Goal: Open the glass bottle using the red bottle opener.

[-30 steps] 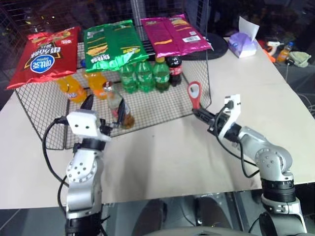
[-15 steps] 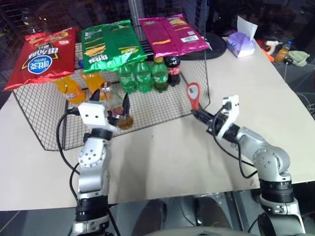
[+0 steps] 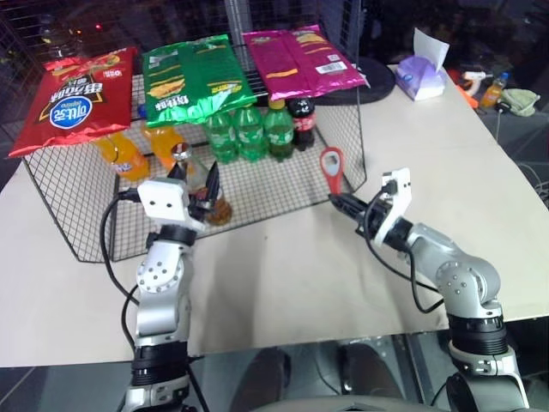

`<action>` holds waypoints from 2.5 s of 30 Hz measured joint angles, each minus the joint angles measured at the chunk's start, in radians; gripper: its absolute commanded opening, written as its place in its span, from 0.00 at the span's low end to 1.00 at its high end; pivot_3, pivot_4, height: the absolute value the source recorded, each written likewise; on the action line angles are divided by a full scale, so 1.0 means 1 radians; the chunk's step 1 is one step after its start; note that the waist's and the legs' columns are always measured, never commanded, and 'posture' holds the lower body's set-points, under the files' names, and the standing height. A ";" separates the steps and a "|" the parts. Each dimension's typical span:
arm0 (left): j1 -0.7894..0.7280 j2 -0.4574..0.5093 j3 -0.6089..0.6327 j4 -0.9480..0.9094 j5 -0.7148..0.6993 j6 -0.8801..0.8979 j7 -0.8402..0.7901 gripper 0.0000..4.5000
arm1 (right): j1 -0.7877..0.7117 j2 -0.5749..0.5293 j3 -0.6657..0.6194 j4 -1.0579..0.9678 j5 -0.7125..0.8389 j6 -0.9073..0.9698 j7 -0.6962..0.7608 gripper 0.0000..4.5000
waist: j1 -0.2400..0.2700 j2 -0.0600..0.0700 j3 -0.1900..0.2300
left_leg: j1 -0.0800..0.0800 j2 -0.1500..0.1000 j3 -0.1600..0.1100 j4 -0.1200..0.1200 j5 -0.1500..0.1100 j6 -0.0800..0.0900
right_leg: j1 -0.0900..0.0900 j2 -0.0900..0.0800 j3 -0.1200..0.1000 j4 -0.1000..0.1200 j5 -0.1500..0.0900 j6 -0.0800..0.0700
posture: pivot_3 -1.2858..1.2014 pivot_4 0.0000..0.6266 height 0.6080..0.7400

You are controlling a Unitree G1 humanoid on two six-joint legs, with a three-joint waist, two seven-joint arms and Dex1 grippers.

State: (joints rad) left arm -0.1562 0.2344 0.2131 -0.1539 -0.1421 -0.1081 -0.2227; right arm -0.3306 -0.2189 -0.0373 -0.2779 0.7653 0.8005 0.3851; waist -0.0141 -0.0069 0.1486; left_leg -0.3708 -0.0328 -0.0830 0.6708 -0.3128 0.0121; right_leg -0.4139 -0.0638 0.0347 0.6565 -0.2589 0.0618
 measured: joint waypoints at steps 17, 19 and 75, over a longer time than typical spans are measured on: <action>-0.030 0.021 -0.053 -0.026 0.000 0.058 -0.035 0.49 | 0.000 0.027 0.003 0.000 -0.022 -0.019 0.005 0.00 | -0.001 0.000 0.000 | -0.001 0.000 0.000 0.001 0.000 0.000 | -0.001 0.000 0.000 0.001 0.000 0.000 | 0.52 0.24 1.00; -0.036 0.021 -0.060 -0.042 -0.001 0.068 -0.039 0.49 | 0.000 0.027 0.003 0.000 -0.024 -0.021 0.005 0.00 | -0.001 0.000 0.000 | -0.001 0.000 0.000 0.001 0.000 0.000 | -0.001 0.000 0.000 0.001 0.000 0.000 | 0.52 0.24 1.00; 0.114 0.079 -0.319 -0.219 -0.125 0.061 -0.412 0.78 | 0.065 -0.109 0.041 -0.092 -0.137 -0.151 0.114 0.00 | 0.000 0.000 0.000 | 0.001 0.000 0.002 0.004 0.000 0.000 | 0.000 0.001 0.002 0.005 0.000 0.000 | 0.52 0.24 1.00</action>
State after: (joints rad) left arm -0.0417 0.3131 -0.1060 -0.3732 -0.2672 -0.0467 -0.6348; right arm -0.2653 -0.3280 0.0034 -0.3700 0.6286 0.6491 0.4993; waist -0.0144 -0.0068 0.1486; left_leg -0.3698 -0.0325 -0.0811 0.6749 -0.3128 0.0123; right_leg -0.4138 -0.0627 0.0371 0.6613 -0.2589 0.0619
